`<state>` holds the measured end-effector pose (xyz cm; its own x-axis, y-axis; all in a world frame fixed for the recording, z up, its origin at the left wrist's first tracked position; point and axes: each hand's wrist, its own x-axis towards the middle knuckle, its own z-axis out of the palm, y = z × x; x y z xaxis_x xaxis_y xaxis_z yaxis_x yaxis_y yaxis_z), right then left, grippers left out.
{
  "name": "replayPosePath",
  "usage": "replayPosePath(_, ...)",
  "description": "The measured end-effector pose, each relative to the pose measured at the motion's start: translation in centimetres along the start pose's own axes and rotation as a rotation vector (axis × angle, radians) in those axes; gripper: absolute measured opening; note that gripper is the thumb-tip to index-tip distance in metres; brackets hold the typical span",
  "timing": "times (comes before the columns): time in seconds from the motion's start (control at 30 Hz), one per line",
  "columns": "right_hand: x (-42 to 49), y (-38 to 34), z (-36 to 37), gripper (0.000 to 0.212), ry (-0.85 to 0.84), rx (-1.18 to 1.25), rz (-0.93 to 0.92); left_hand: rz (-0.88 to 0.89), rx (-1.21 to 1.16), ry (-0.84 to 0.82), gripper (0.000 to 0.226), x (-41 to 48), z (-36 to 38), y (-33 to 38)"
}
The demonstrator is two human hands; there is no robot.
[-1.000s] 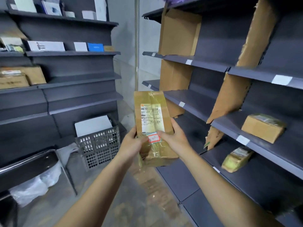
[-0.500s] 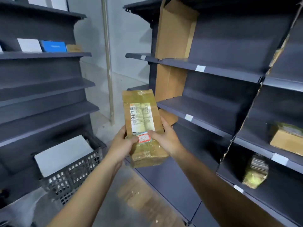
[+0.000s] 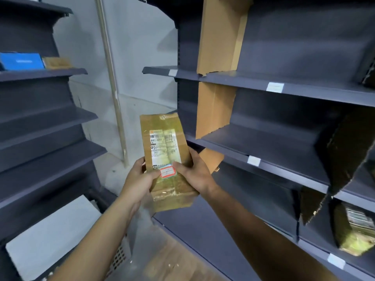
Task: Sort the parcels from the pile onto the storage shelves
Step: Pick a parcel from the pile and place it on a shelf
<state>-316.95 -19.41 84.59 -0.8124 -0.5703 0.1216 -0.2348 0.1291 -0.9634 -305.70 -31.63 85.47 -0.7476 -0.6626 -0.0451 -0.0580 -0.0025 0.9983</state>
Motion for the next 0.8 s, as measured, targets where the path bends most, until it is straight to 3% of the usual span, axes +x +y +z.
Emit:
replayPosePath(0.3,13.6,0.8,1.6,0.066,0.114,0.047,-0.003,0.024,0.026,-0.048,0.04,14.6,0.6,2.8)
replayPosePath(0.8,23.3,1.3,2.1,0.071,0.37,-0.072,0.116,0.088,0.051,-0.318,0.032,30.0,2.4,2.3)
